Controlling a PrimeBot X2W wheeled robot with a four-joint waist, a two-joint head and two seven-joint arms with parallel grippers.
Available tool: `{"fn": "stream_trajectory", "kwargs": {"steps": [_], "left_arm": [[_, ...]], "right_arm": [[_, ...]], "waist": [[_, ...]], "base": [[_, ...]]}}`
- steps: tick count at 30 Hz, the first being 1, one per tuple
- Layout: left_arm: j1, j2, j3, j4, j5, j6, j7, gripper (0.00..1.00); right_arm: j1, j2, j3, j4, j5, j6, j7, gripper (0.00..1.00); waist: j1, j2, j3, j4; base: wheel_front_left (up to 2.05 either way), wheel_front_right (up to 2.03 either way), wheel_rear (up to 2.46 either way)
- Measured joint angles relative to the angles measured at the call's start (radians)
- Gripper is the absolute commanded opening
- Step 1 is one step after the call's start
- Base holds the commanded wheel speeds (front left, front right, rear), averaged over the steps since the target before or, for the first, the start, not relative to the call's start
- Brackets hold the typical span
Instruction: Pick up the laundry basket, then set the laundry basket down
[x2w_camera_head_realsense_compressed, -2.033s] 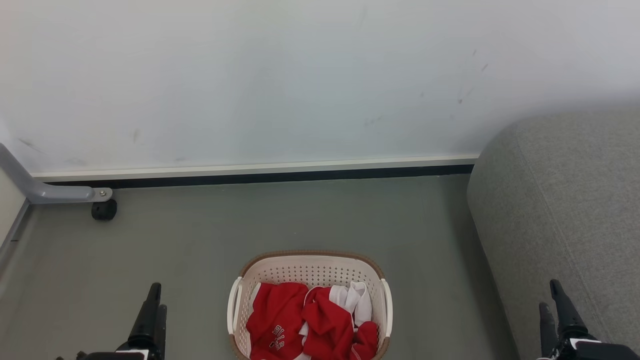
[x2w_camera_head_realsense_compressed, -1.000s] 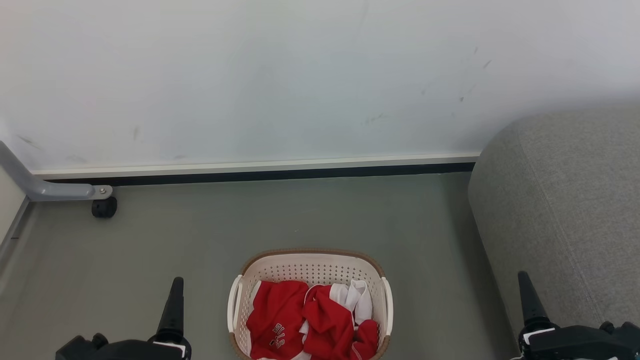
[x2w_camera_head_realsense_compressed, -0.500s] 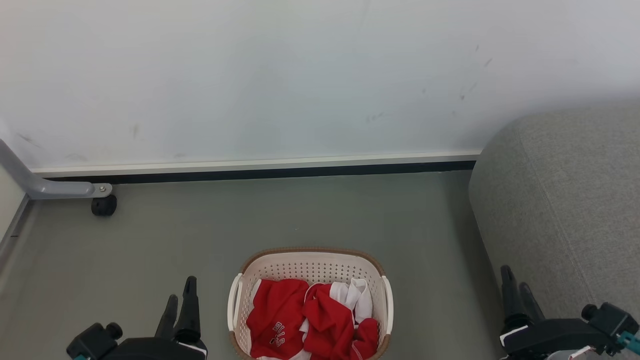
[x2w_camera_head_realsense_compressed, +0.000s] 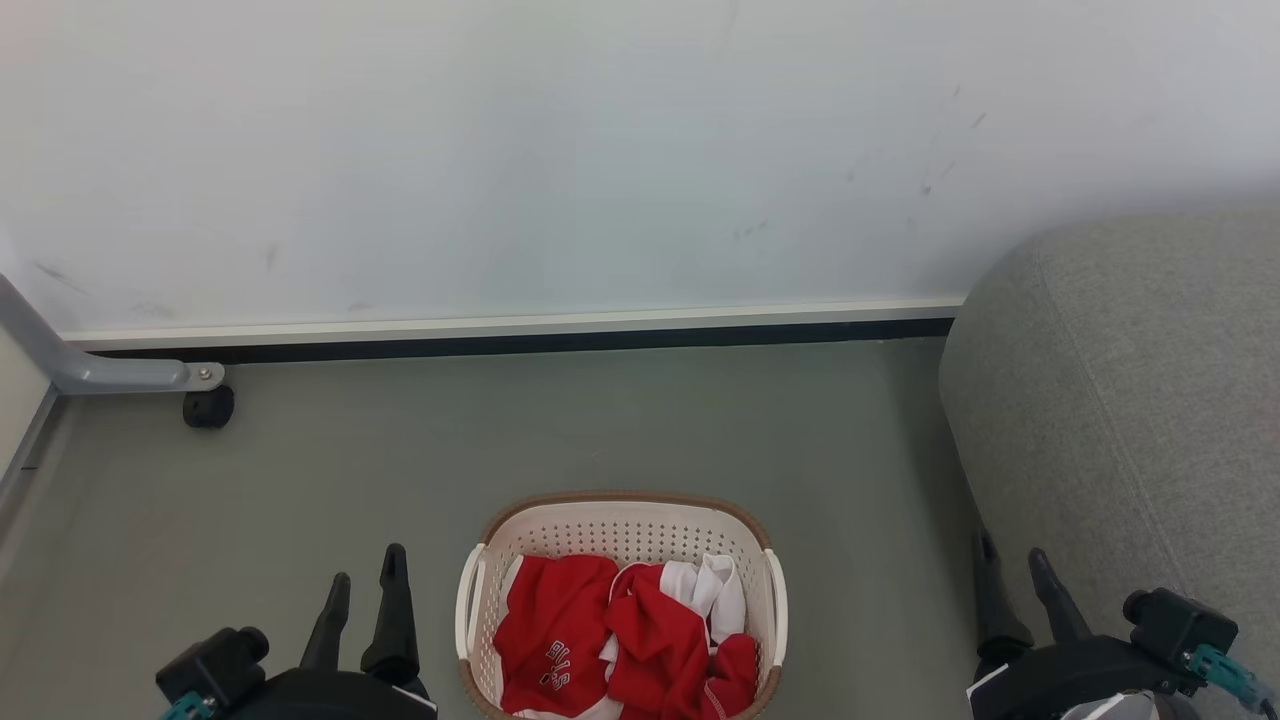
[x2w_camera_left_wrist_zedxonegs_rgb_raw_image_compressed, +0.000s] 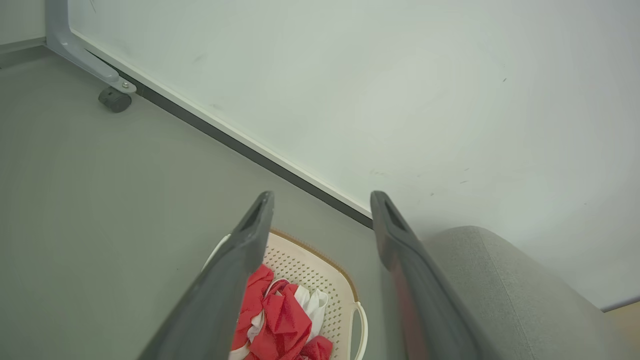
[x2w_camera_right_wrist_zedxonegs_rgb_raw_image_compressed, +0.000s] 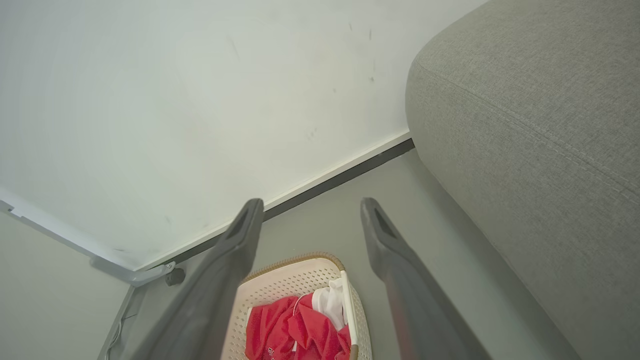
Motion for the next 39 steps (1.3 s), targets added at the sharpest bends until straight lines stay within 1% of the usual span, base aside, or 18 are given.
{"fn": "stream_trajectory", "kwargs": {"steps": [16, 28, 33, 39], "left_arm": [[0.0, 0.004, -0.029, -0.012, 0.269, 0.043, -0.062, 1.0], [-0.002, 0.004, -0.047, -0.018, 0.441, 0.075, -0.106, 1.0], [-0.002, 0.003, -0.055, -0.022, 0.514, 0.087, -0.123, 1.0], [-0.002, 0.003, -0.056, -0.026, 0.525, 0.087, -0.123, 1.0]], "right_arm": [[-0.018, -0.001, 0.035, 0.012, -0.304, -0.036, -0.061, 1.0], [-0.029, 0.001, 0.071, 0.017, -0.509, -0.069, -0.106, 1.0], [-0.037, 0.002, 0.086, 0.015, -0.576, -0.08, -0.124, 1.0], [-0.036, 0.012, 0.078, 0.012, -0.565, -0.08, -0.126, 1.0]], "waist": [[-0.0001, 0.0, 0.005, 0.001], [-0.0003, 0.0, 0.0, 0.001], [-0.0003, 0.0, -0.001, -0.001], [-0.0003, 0.0, -0.003, -0.003]], "base": [[0.0, 0.0, 0.0], [0.0, 0.0, 0.0], [0.0, 0.0, 0.0], [0.0, 0.0, 0.0]]}}
